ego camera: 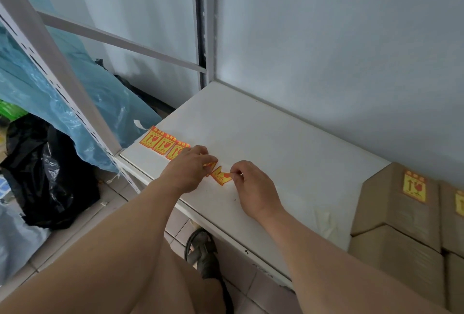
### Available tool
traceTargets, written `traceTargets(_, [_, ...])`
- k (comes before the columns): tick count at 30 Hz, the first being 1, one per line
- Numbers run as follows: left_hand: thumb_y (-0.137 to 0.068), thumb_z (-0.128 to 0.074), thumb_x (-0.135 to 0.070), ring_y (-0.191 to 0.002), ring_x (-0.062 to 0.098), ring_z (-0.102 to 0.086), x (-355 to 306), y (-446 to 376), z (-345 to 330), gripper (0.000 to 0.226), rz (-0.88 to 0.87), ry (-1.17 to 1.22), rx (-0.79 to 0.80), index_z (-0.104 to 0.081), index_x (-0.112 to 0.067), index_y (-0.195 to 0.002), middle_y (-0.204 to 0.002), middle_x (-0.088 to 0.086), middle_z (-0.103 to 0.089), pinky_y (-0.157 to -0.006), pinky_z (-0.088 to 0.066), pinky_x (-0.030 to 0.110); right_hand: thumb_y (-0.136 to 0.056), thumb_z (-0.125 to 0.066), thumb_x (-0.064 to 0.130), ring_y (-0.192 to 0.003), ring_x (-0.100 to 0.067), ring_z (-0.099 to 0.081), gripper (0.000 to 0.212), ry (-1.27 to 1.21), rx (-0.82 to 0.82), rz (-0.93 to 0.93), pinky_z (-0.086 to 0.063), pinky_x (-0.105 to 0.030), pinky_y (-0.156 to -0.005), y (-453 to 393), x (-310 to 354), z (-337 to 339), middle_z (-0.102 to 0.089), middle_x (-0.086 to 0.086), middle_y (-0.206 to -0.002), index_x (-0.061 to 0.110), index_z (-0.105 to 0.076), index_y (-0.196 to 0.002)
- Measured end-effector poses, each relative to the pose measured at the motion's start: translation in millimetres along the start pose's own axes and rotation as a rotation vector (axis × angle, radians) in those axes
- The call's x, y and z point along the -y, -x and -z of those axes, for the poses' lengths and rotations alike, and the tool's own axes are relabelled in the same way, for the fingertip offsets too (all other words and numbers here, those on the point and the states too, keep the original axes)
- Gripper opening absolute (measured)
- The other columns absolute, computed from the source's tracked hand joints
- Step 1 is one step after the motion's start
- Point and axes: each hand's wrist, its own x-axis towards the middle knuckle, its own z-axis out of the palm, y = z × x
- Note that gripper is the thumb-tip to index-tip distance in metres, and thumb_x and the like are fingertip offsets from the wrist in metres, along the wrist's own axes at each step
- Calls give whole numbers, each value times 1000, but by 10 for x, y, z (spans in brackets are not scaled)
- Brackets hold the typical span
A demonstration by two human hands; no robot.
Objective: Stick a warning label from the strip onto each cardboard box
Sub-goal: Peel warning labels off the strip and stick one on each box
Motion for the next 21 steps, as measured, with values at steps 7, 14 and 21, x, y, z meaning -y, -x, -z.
traceTargets(7, [-101, -44, -29, -127, 23, -40, -61, 33, 42, 37, -21, -85, 35, -48, -32, -137, -140, -2, -43, -106, -37, 41, -98, -44, 21, -87, -15, -54, 12, -44, -36, -49, -45, -30, -75, 145, -85, 236, -60, 6, -102, 21, -56, -99])
traceTargets(14, [-99, -42, -33, -110, 23, -54, -311, 98, 170, 34, -112, -362, -52, -50, -23, -131, -126, 1, -55, -84, -50, 37, -96, -44, 20, -86, -17, -54, 10, -13, -15, -87, -44, -32, -75, 383, -163, 637, -59, 3, -100, 20, -55, -94])
traceTargets(21, [-91, -55, -29, -83, 28, -64, -1125, 219, 236, 19, -569, -455, -264, -67, -17, -98, -97, 2, -66, -67, -50, 36, -95, -44, 22, -78, -19, -56, 10, 53, -13, -85, -48, -36, -70, 869, -224, 1442, -62, 2, -87, 20, -53, -98])
